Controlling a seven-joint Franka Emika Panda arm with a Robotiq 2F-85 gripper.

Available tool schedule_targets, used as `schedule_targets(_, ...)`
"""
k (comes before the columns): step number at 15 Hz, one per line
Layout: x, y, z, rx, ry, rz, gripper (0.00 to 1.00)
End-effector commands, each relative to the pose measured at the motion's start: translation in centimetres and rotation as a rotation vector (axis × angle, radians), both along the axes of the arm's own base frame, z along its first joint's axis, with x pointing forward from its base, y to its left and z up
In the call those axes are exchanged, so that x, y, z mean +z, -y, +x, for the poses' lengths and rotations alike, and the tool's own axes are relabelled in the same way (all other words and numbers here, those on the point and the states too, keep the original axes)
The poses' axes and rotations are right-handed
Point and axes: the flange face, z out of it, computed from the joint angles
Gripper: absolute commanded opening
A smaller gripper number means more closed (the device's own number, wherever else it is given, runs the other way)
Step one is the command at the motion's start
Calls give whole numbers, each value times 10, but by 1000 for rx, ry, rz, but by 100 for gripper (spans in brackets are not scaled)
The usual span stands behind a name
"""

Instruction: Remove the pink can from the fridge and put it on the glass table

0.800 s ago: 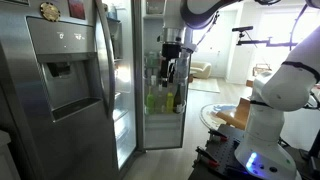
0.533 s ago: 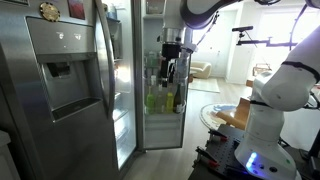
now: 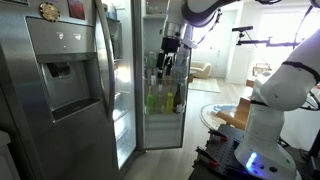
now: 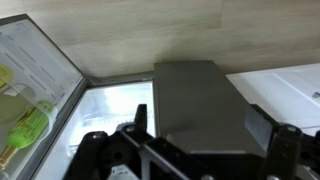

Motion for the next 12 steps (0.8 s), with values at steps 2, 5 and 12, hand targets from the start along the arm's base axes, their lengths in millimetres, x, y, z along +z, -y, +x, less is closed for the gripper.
schedule_targets(2, 37, 44, 6, -190, 166, 9, 100)
schedule_targets(5, 59, 71, 8, -314, 259, 15, 100)
schedule_targets(12, 99, 133, 6, -574, 411, 0, 100)
